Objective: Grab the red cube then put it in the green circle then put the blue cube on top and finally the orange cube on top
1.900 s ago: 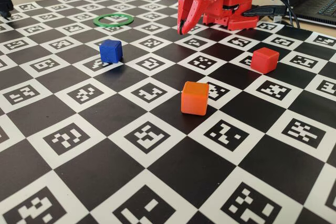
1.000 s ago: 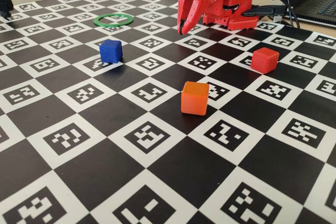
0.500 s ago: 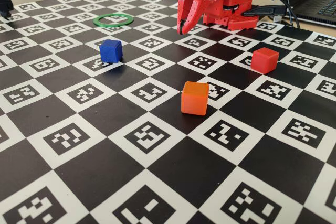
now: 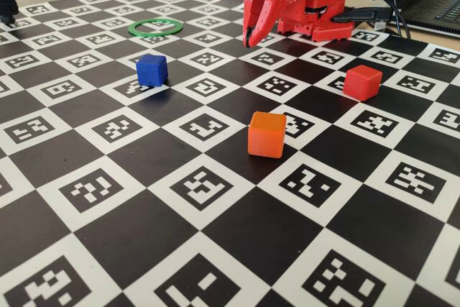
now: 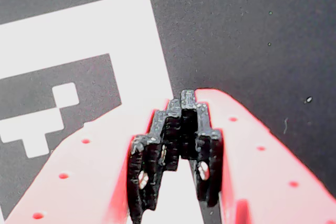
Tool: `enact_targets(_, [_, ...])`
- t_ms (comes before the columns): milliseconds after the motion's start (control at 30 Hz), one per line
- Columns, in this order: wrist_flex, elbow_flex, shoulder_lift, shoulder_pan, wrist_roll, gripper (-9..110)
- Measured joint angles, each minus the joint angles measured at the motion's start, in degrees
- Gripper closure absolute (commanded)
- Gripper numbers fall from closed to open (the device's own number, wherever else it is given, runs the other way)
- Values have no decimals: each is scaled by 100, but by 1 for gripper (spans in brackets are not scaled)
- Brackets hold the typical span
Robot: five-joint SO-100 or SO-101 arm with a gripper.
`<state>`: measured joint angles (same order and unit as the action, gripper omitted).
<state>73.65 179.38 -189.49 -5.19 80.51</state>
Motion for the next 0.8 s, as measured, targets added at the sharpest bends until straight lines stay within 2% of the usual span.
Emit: enact_targets(800, [-18,0,0,62,-44,107])
